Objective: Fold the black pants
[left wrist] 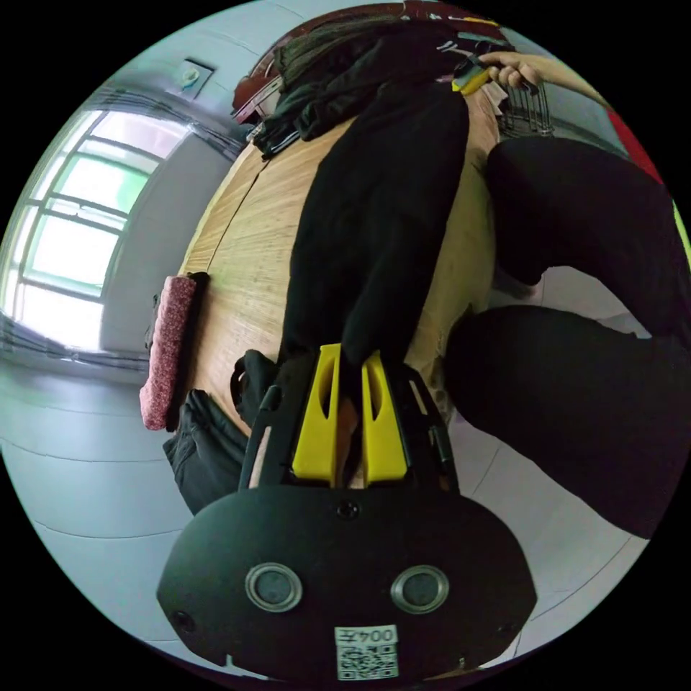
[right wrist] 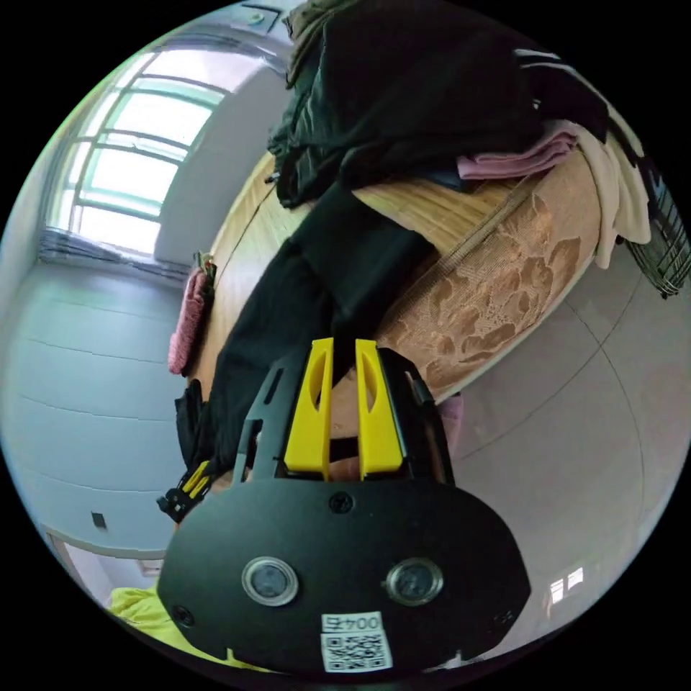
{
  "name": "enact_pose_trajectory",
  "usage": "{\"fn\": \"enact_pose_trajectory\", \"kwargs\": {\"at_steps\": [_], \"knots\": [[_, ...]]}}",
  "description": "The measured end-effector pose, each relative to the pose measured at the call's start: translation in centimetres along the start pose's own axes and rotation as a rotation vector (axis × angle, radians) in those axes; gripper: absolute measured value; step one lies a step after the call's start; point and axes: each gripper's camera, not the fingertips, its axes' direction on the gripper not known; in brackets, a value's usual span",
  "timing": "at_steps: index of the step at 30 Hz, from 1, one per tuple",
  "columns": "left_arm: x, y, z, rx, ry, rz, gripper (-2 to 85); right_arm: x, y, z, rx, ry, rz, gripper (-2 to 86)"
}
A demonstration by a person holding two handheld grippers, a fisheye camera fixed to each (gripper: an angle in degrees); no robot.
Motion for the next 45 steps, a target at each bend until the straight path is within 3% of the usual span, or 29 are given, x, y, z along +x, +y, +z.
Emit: {"fn": "enact_pose_trajectory", "kwargs": {"at_steps": [5, 9, 14, 19, 22, 32, 36, 40, 45], "knots": [[-0.3, 1.0, 0.8, 0.006, 0.018, -0.085, 0.1, -4.3, 2.3, -2.3, 0.299, 0.151, -0.207, 7.1], [0.1, 2.2, 2.3, 0.002, 0.022, -0.122, 0.1, -4.5, 1.6, 2.0, 0.141, 0.278, -0.233, 10.3], [-0.7, 3.4, 2.3, 0.006, 0.041, -0.200, 0.2, -3.5, 2.3, -1.8, 0.388, 0.244, -0.241, 12.4], [-5.9, 5.4, -3.0, 0.206, 0.138, -0.501, 1.1, 2.3, -0.4, -1.6, 0.269, 0.045, -0.035, 16.2], [-6.9, 6.2, -5.3, 0.279, 0.081, -0.632, 2.9, 2.4, 0.5, -0.5, 0.258, -0.004, -0.058, 16.7], [-1.0, 5.9, -5.5, 0.117, -0.156, -0.405, 4.7, 1.0, 2.1, 0.1, 0.265, 0.169, -0.050, 9.6], [-2.3, 7.4, -8.2, 0.149, -0.080, -0.474, 2.0, 2.2, 3.1, -1.0, 0.315, 0.043, -0.009, 11.7], [-5.2, 7.6, -10.5, 0.336, 0.026, -0.692, 0.6, 3.5, 5.0, -0.8, 0.370, -0.113, 0.018, 13.2], [-4.9, 0.8, -6.5, 0.365, 0.046, -0.640, 0.3, 0.5, 8.4, 1.3, 0.482, 0.023, -0.045, 15.3]]}}
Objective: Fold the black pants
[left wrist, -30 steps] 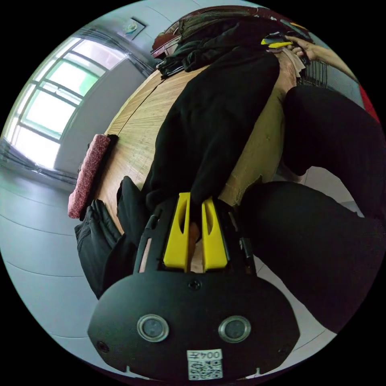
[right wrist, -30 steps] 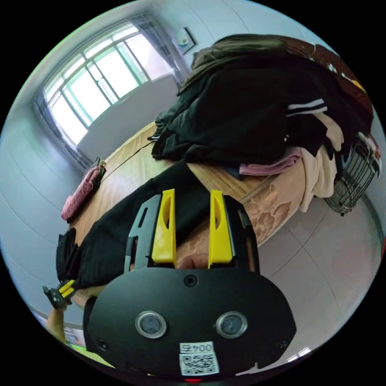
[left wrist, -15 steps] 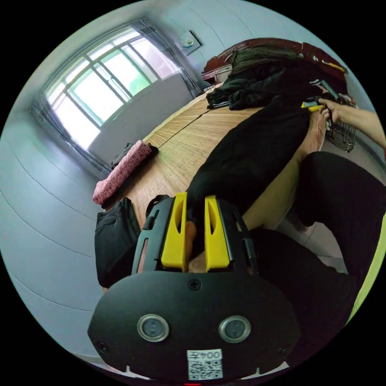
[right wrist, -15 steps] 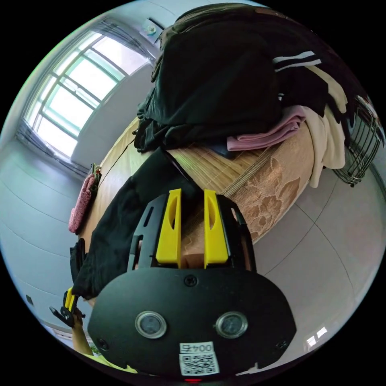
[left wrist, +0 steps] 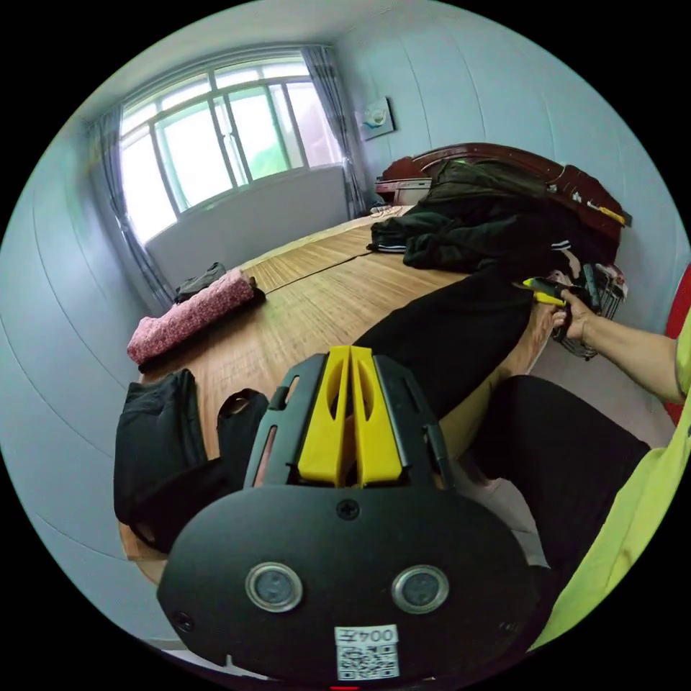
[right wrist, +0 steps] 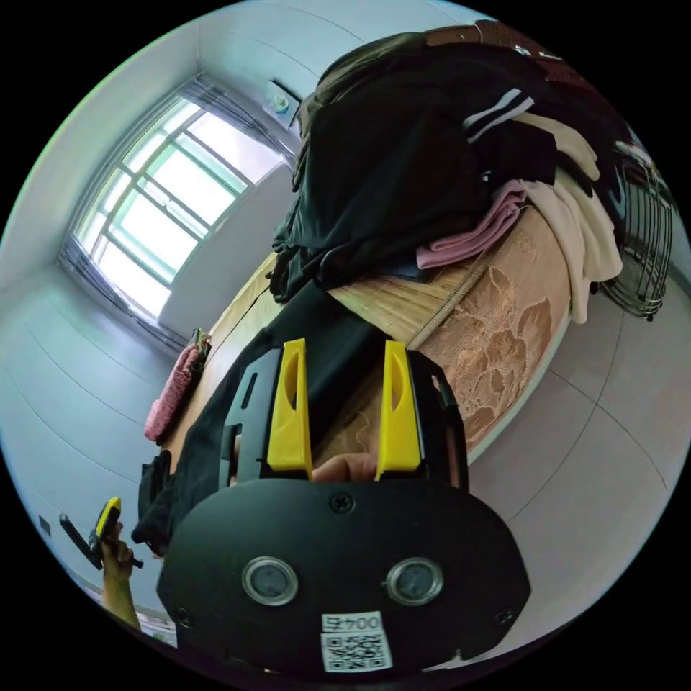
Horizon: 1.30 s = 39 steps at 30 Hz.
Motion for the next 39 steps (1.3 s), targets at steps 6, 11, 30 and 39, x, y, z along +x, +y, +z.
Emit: {"fn": "enact_pose_trajectory", "kwargs": {"at_steps": [6, 11, 30, 39], "knots": [[4.0, -0.8, 10.9, -0.212, -0.001, 0.026, 0.2, -3.9, 4.0, 0.5, 0.032, 0.073, -0.025, 16.1], [6.1, 2.3, 14.4, -0.232, -0.039, 0.008, 0.2, -4.3, 5.2, 0.7, 0.032, -0.006, 0.038, 14.3], [14.8, -4.3, 20.8, -0.249, 0.025, -0.016, 0.2, -8.6, -0.1, 2.3, -0.040, 0.347, -0.207, 4.9], [11.8, -2.4, 9.2, 0.066, 0.121, -0.189, 0.3, -22.7, 9.2, 0.6, 0.103, 0.410, -0.730, -0.3]]}}
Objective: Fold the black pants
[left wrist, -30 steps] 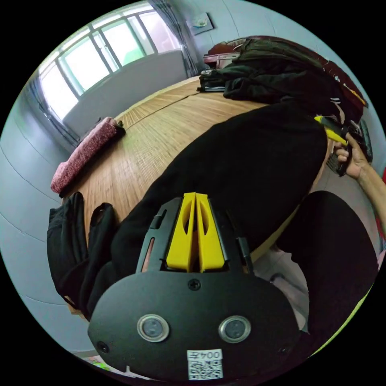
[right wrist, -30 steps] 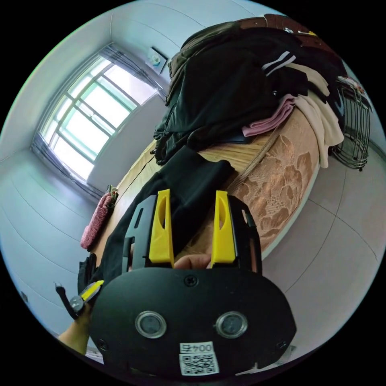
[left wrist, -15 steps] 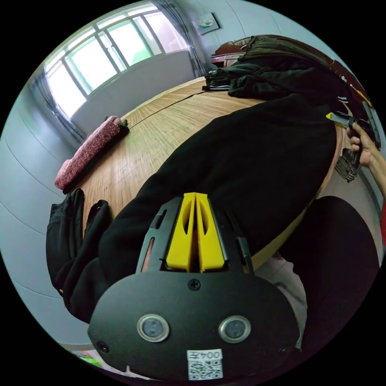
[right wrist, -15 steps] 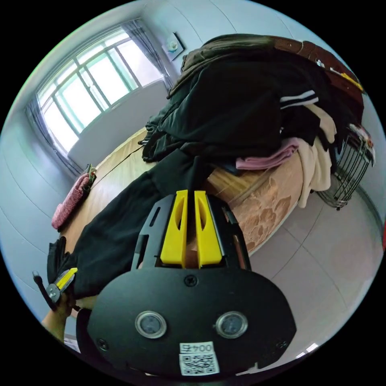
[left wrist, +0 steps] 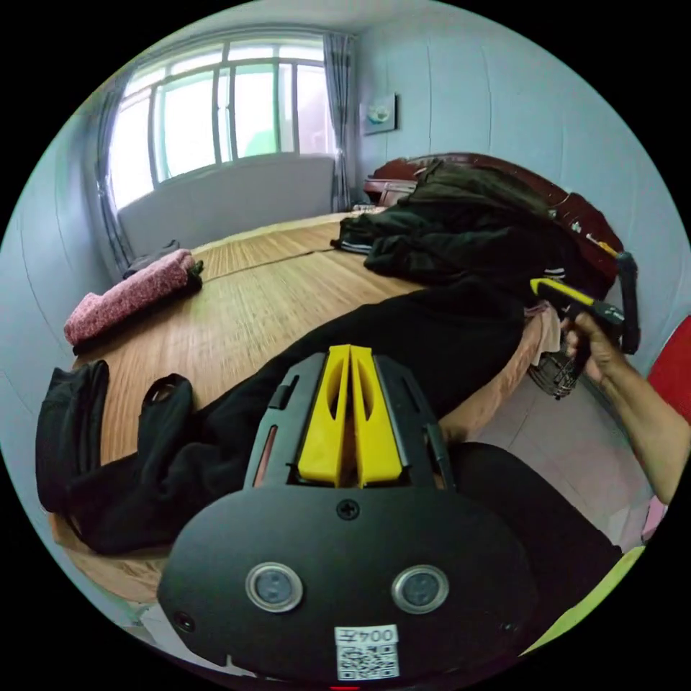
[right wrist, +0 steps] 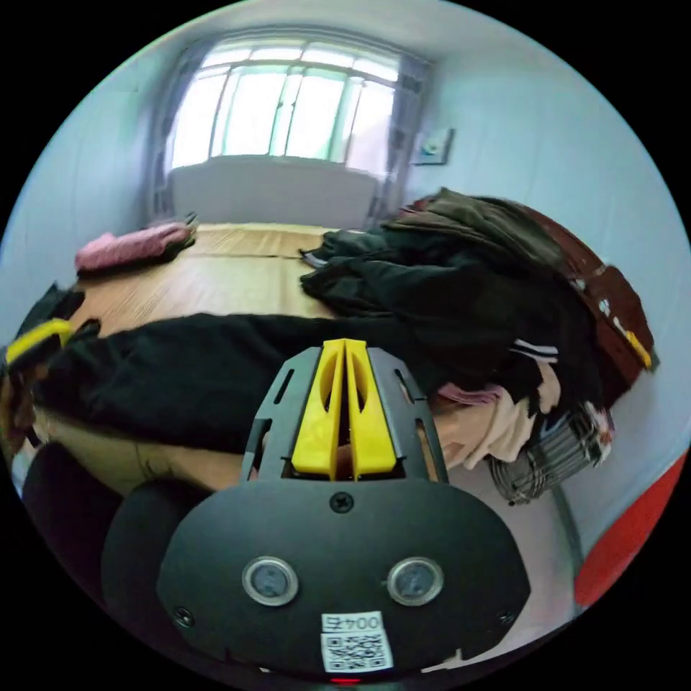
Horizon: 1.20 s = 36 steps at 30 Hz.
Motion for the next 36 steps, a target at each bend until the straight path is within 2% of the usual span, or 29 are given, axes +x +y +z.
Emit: {"fn": "enact_pose_trajectory", "kwargs": {"at_steps": [3, 5, 7, 8, 10, 12, 14, 16, 17, 19, 23, 26, 28, 33, 36], "knots": [[-4.0, 3.7, -4.3, 0.044, -0.145, -0.114, 0.4, -7.7, 0.6, 1.5, -0.044, -0.004, -0.211, -0.6], [-8.4, 6.6, -5.2, -0.001, -0.255, -0.246, 0.4, -11.7, 1.5, 4.2, -0.192, -0.054, -0.328, -0.7], [-14.6, 10.2, -4.5, -0.131, -0.385, -0.411, 0.3, -13.1, 2.5, 6.2, -0.276, -0.021, -0.344, -0.7], [-16.0, 11.0, -4.0, -0.168, -0.400, -0.438, 0.3, -13.3, 2.9, 6.3, -0.240, -0.001, -0.337, -0.7], [-20.9, 14.0, -0.9, -0.367, -0.406, -0.521, 0.2, -12.8, 2.0, 6.6, -0.307, -0.018, -0.311, -0.7], [-22.0, 15.4, 0.8, -0.396, -0.367, -0.435, 0.3, -10.7, 0.1, 6.0, -0.381, -0.141, -0.185, -0.7], [-21.7, 15.4, 1.3, -0.397, -0.379, -0.346, 0.5, -6.6, -1.3, 2.7, -0.290, -0.455, 0.030, -0.7], [-21.2, 13.5, 1.4, -0.460, -0.380, -0.306, 0.9, -4.1, -0.8, 0.8, -0.245, -0.651, 0.163, -0.7], [-21.0, 12.8, 0.9, -0.432, -0.377, -0.298, 1.1, -3.3, 0.1, -0.1, -0.233, -0.737, 0.184, -0.7], [-21.0, 9.7, -1.3, -0.286, -0.371, -0.321, 2.5, -2.6, 1.9, -0.6, -0.249, -0.796, 0.186, -0.7], [-21.6, 3.1, 1.0, -0.295, -0.251, -0.284, 10.8, -1.1, 7.1, 1.5, -0.353, -0.885, 0.266, -0.7], [-20.9, -2.1, 7.0, -0.432, -0.290, -0.193, 19.0, 2.0, 9.1, 3.7, -0.328, -0.990, 0.482, -0.7], [-20.1, -4.1, 12.9, -0.593, -0.317, -0.155, 23.7, 3.2, 9.9, 5.2, -0.352, -1.009, 0.572, -0.7], [-19.0, -1.1, 22.6, -0.909, -0.370, -0.078, 24.6, 4.2, 9.8, 6.6, -0.399, -0.966, 0.550, -0.7], [-20.4, 0.5, 22.7, -0.882, -0.259, -0.194, 18.8, 5.1, 9.8, 7.5, -0.434, -0.952, 0.531, -0.7]]}}
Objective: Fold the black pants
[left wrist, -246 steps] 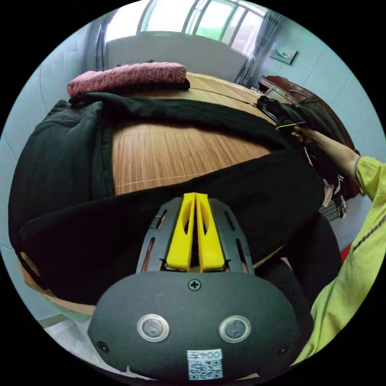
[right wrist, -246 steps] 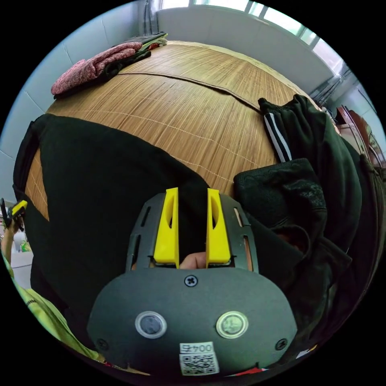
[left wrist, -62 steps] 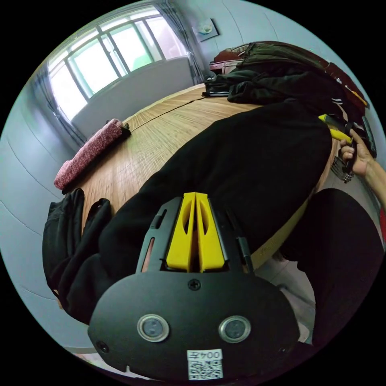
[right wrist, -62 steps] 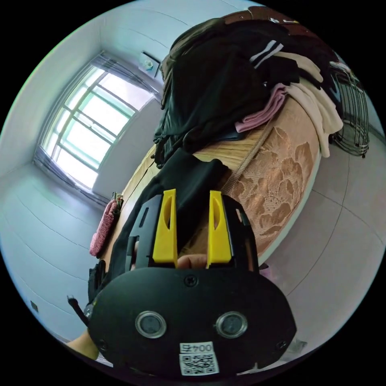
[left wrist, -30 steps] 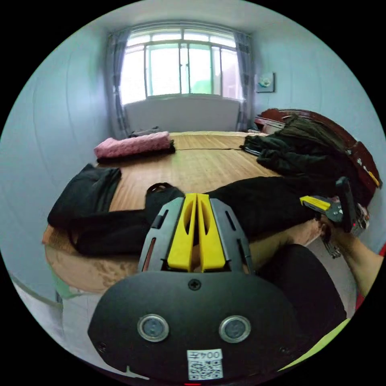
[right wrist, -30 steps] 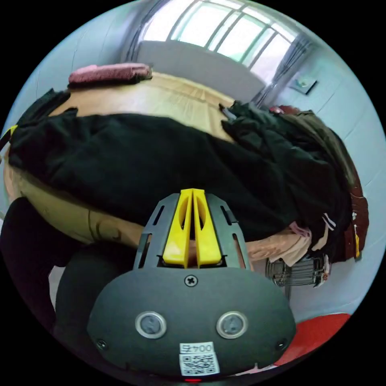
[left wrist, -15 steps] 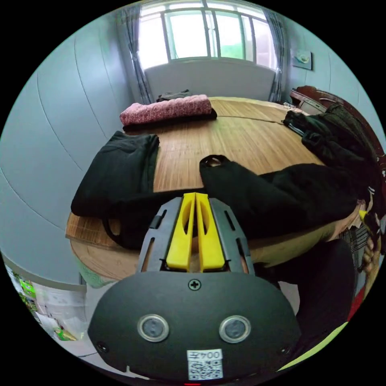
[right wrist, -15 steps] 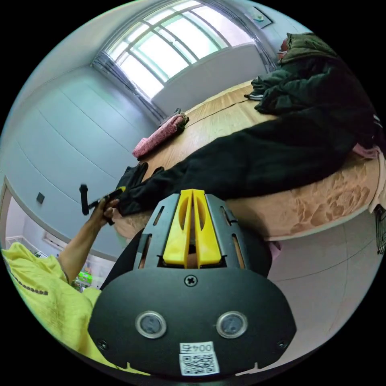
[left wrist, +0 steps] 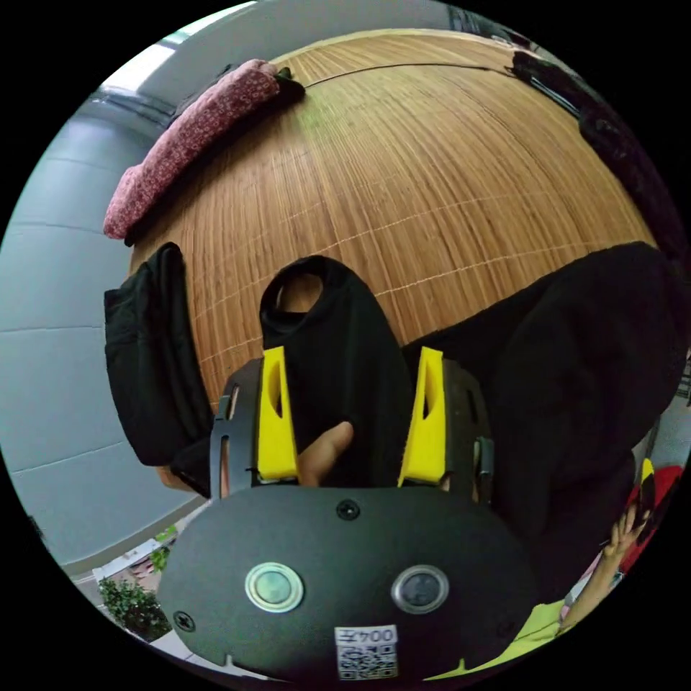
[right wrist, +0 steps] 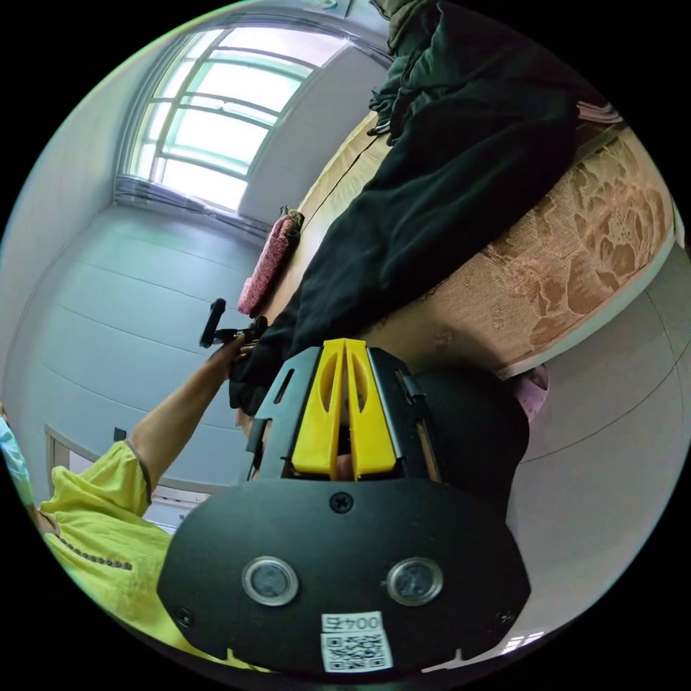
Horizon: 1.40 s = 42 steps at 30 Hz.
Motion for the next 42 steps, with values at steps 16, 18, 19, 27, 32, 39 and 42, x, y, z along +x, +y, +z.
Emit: {"fn": "enact_pose_trajectory", "kwargs": {"at_steps": [16, 18, 19, 27, 32, 39, 42], "knots": [[-21.9, 29.0, -11.5, 1.170, 0.629, -0.473, 2.2, 1.9, -0.2, 0.4, -0.040, 0.022, 0.015, -0.7], [-24.1, 32.3, -6.7, 1.163, 0.651, -0.578, 2.6, 1.9, -0.3, 0.6, -0.047, 0.033, 0.021, -0.7], [-25.1, 34.7, -2.5, 1.154, 0.661, -0.654, 2.8, 1.9, -0.3, 0.7, -0.053, 0.045, 0.022, -0.7], [-30.3, 44.8, 20.2, 0.880, 0.931, -0.943, 6.2, 1.6, -0.4, 1.8, -0.092, 0.115, 0.020, -0.7], [-32.0, 47.7, 19.5, 0.924, 0.898, -0.878, 10.6, 1.4, -0.5, 2.5, -0.101, 0.141, 0.025, -0.7], [-33.5, 48.4, 20.7, 0.890, 0.847, -0.981, 14.4, 1.1, -0.5, 3.3, -0.116, 0.162, 0.022, -0.7], [-33.1, 47.3, 17.8, 0.828, 0.652, -0.926, 6.4, 1.0, -0.4, 3.4, -0.116, 0.167, 0.025, -0.7]]}}
